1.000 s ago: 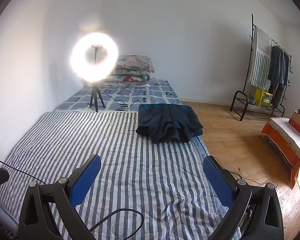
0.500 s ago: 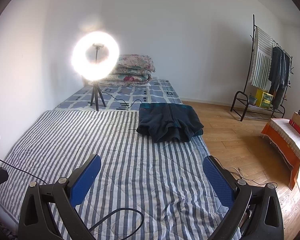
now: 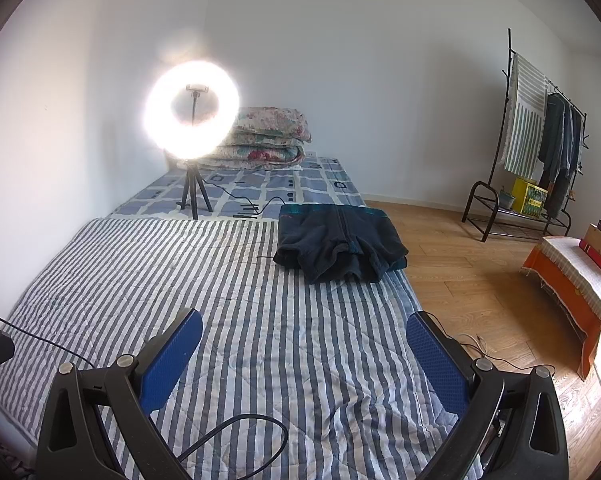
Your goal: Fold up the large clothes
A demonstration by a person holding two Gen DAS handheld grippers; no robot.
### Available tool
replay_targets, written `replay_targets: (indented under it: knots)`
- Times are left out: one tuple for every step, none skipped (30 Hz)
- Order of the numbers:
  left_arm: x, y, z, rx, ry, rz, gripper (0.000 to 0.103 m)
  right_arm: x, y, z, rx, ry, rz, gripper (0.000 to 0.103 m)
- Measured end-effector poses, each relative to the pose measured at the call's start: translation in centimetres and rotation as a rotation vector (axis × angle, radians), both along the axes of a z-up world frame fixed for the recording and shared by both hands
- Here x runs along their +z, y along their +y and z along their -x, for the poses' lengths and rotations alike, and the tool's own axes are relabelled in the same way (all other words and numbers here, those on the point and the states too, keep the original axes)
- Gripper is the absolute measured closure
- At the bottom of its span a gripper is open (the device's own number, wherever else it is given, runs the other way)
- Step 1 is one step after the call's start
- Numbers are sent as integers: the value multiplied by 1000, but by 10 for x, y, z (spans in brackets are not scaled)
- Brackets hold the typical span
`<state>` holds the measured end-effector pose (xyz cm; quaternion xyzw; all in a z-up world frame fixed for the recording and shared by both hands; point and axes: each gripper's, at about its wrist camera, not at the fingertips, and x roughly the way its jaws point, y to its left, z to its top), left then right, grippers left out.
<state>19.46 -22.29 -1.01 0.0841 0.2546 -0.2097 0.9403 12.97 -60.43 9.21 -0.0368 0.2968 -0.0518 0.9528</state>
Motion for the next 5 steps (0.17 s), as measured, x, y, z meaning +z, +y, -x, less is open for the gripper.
replay_targets:
  knots:
    - [0,0,2,0,-8,-3,0,-1,0,0,1,1,0,0]
    - [1,0,3,3,-19,-5,0,-2,-1,0,1,3,1,0]
    - [1,0,5,3,-23,-5,0,-3,-1,0,2,4,2,0]
    - [1,0,6,3,-25,-4,0,-4,-1,0,3,4,2,0]
    - [2,1,5,4,-26,-4,0,-4,-1,1,3,4,2,0]
